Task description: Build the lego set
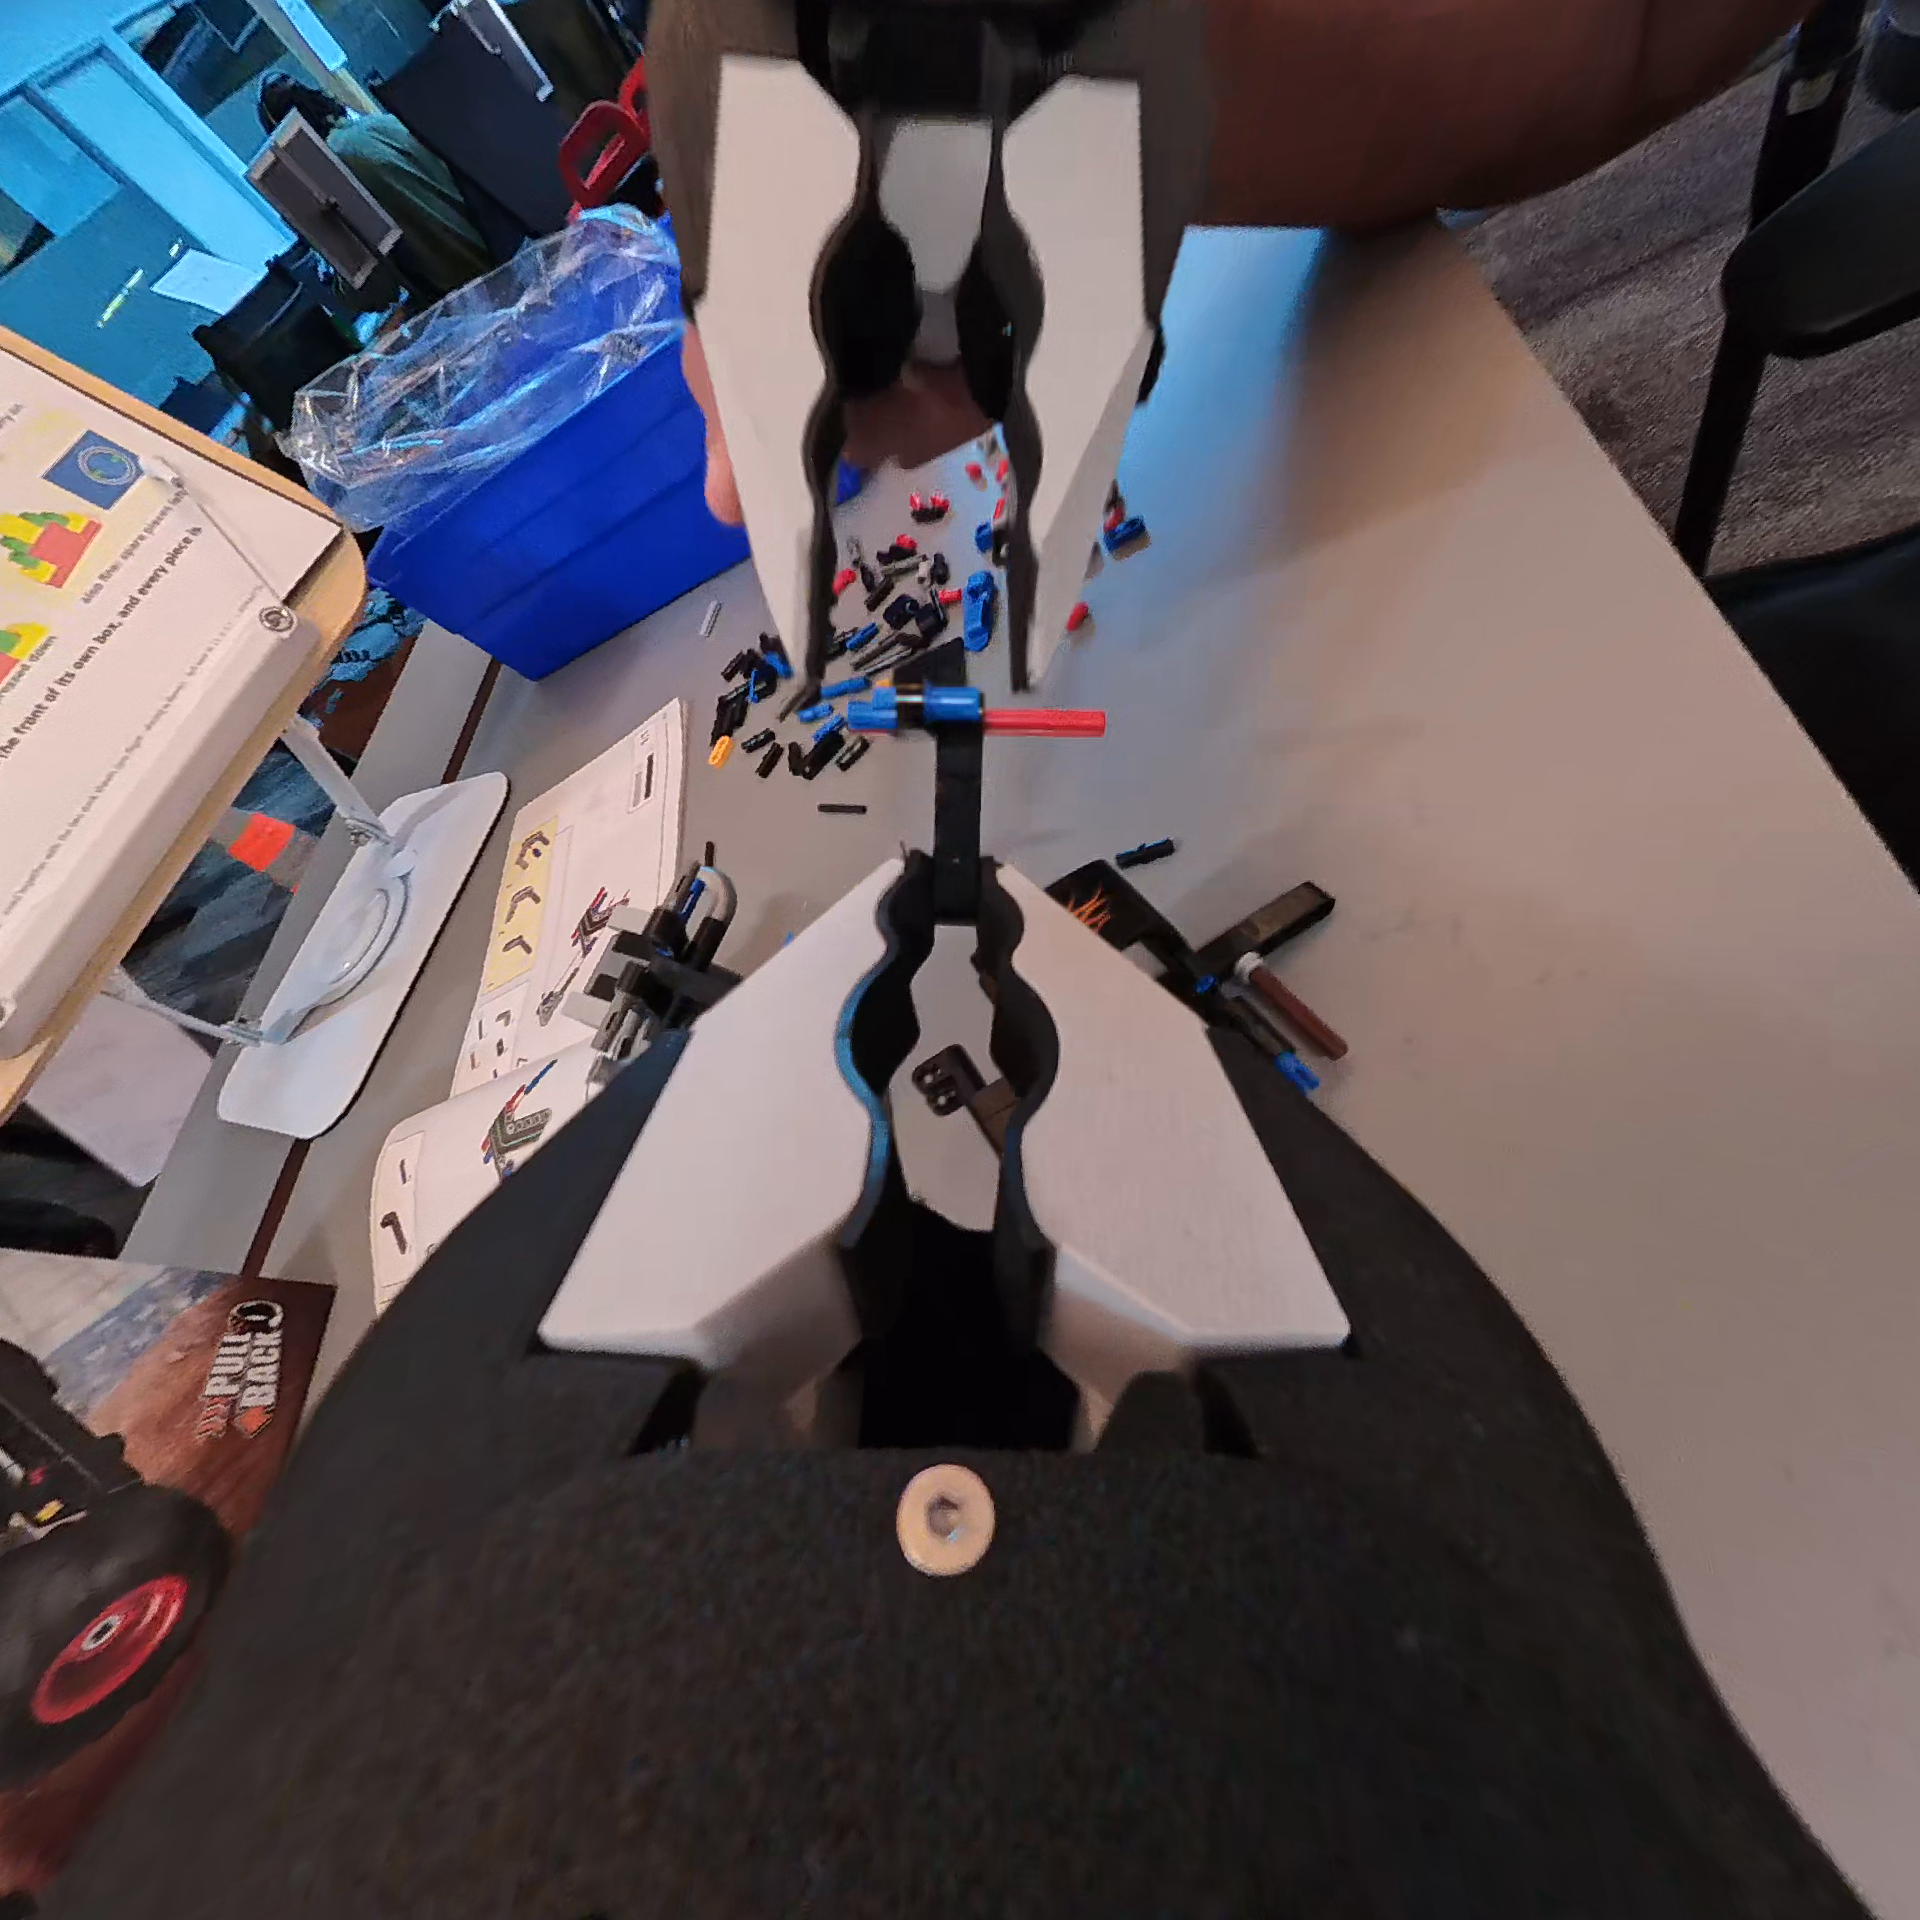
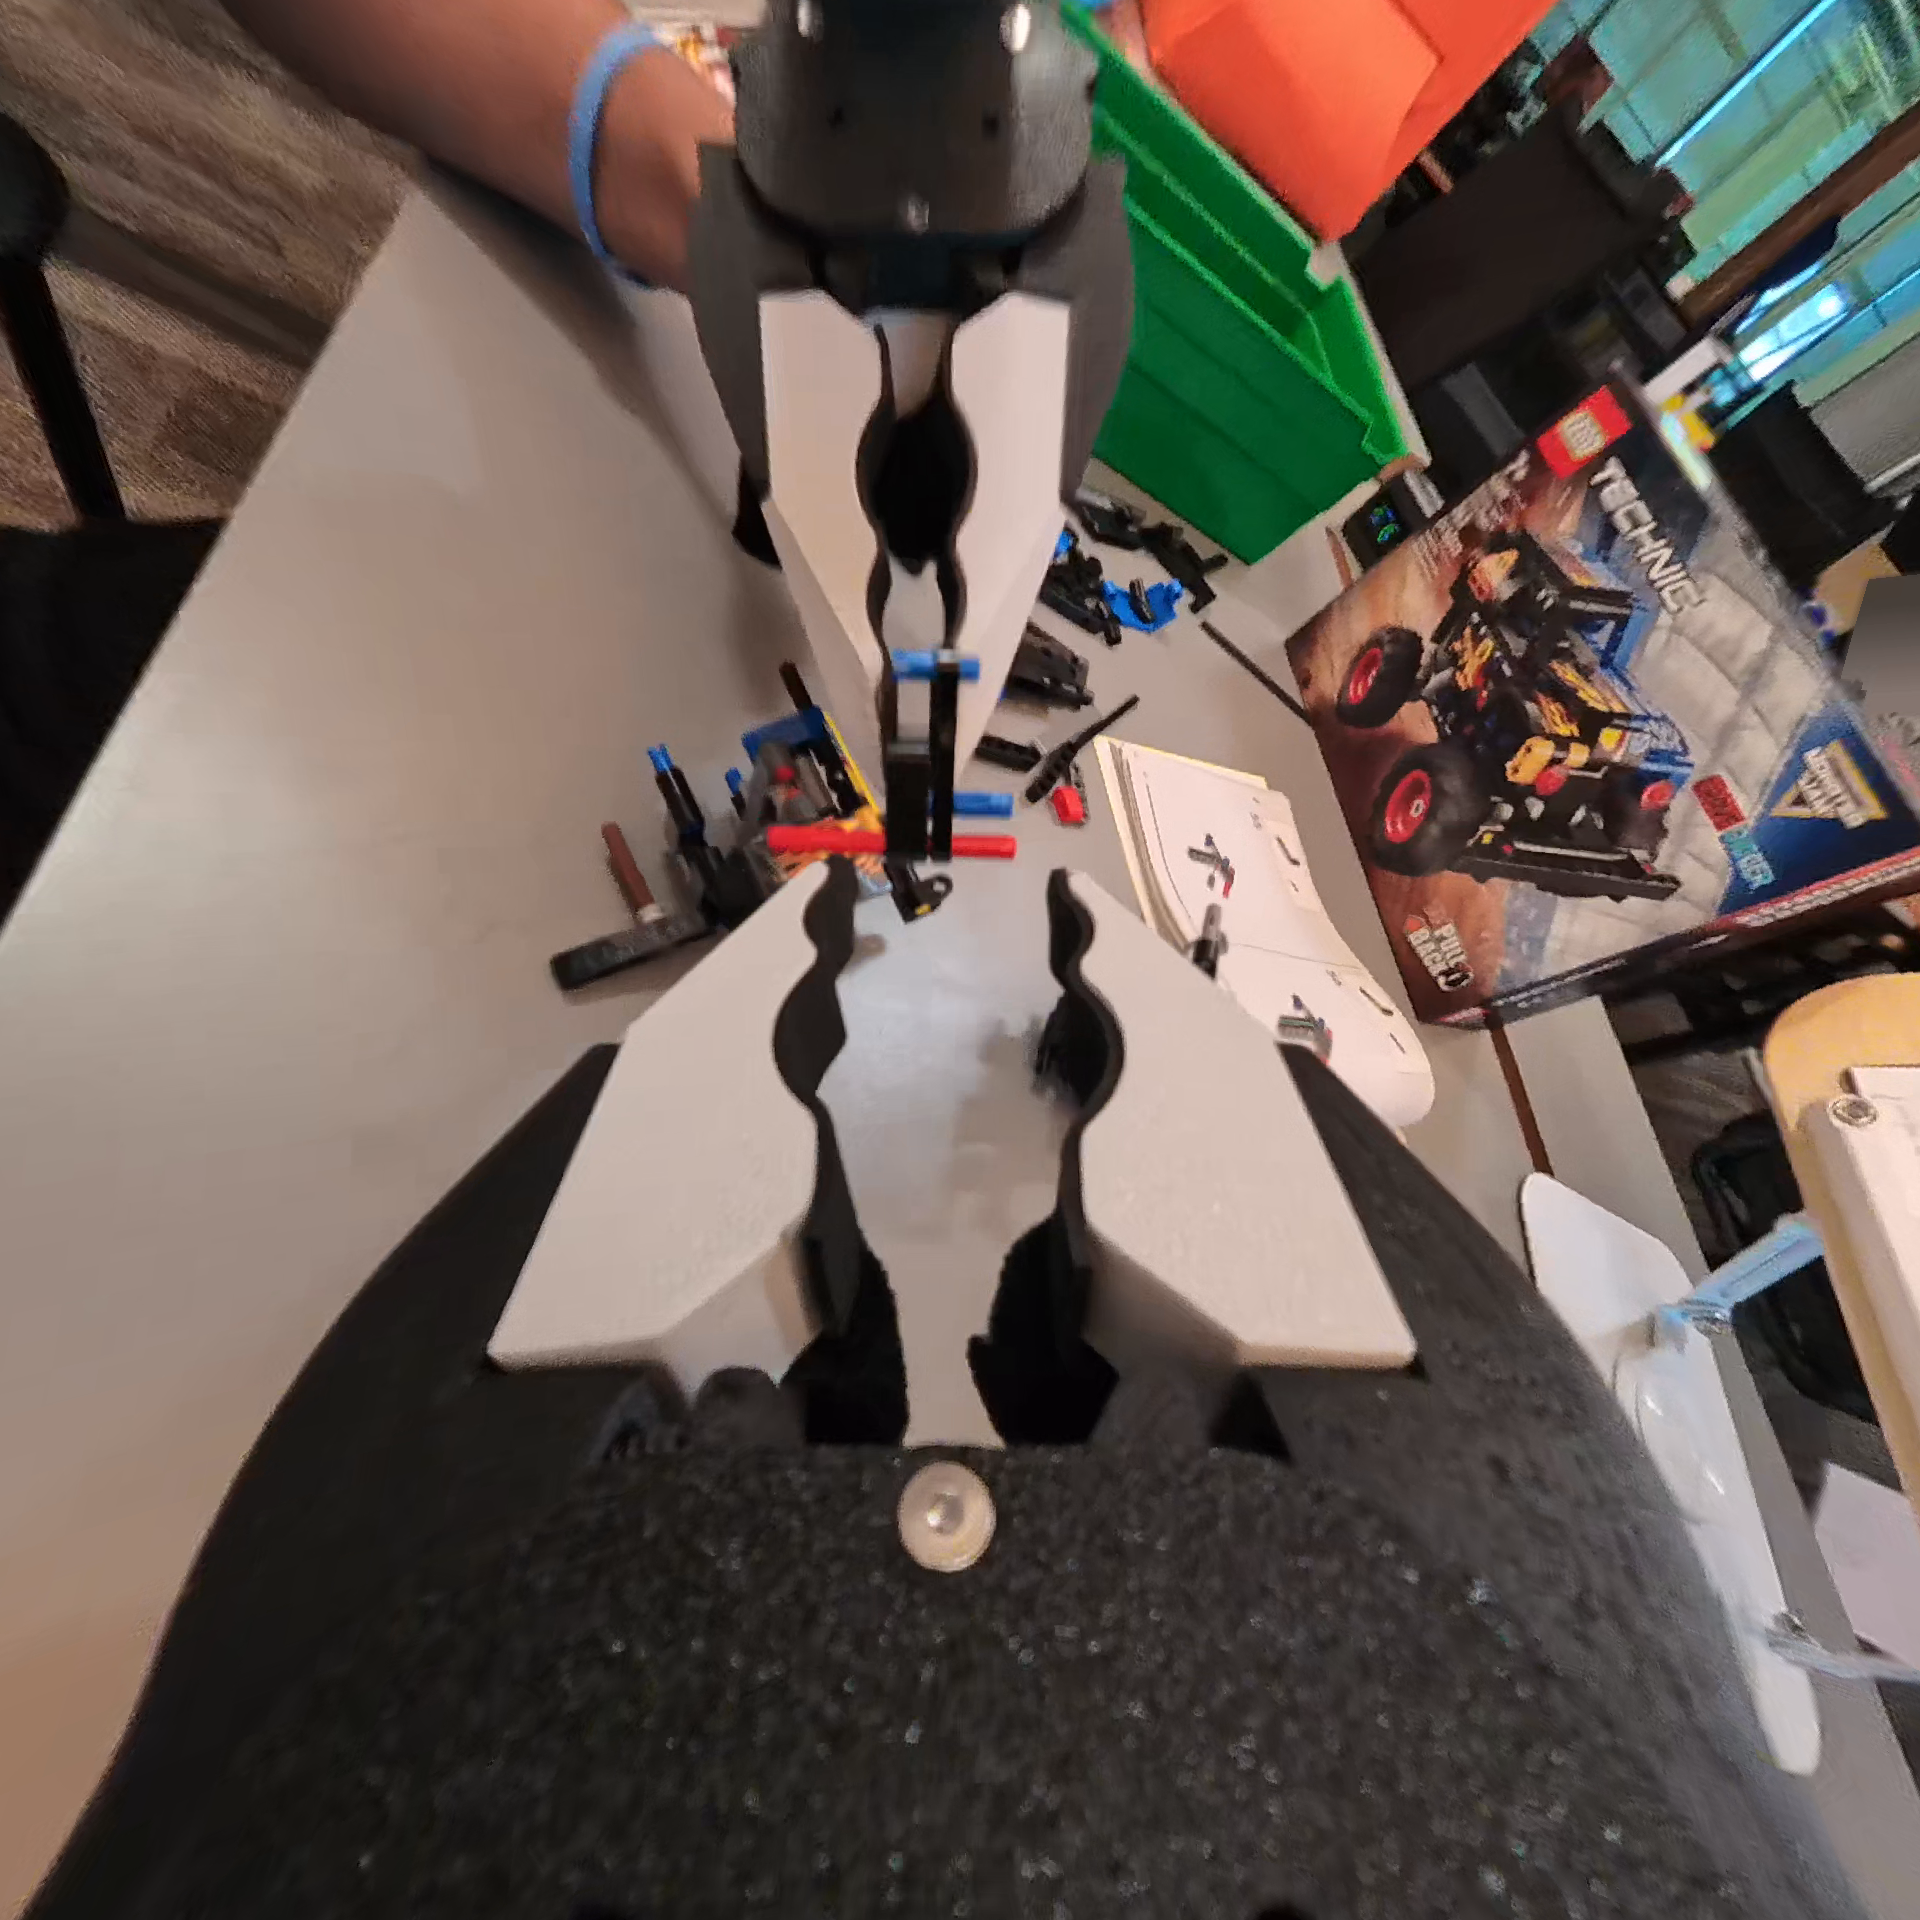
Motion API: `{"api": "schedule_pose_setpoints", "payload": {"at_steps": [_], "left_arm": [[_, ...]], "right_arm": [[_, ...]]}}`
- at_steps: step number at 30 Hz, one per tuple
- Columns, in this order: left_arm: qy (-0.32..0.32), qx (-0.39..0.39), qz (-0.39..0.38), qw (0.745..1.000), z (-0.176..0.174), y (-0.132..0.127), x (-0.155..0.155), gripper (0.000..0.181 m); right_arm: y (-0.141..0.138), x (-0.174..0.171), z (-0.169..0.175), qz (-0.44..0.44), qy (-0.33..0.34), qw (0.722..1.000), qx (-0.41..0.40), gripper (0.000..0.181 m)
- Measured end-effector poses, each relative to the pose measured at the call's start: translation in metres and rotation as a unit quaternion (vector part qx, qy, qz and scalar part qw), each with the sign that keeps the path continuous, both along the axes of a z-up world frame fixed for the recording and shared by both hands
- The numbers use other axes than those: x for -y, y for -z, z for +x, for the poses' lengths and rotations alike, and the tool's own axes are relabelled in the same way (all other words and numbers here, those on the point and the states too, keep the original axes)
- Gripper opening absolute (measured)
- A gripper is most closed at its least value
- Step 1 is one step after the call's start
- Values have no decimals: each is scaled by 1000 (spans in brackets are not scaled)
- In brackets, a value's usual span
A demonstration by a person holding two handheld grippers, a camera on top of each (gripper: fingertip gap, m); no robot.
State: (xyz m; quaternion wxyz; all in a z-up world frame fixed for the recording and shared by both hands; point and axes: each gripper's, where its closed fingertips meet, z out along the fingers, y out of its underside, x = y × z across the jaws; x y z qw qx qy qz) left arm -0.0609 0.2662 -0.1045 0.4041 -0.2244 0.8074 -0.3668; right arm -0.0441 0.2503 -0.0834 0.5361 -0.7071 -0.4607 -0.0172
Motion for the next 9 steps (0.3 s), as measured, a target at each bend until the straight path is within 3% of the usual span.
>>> {"api": "schedule_pose_setpoints", "payload": {"at_steps": [1, 9], "left_arm": [[-3, -2, 7, 1000, 1, 2, -1, 7], [-11, -5, 25, 1000, 3, 9, -2, 6]], "right_arm": [[-3, 1, -3, 6, -5, 1000, -4, 34], [8, -7, -5, 14, 10, 1000, 22, 22]]}}
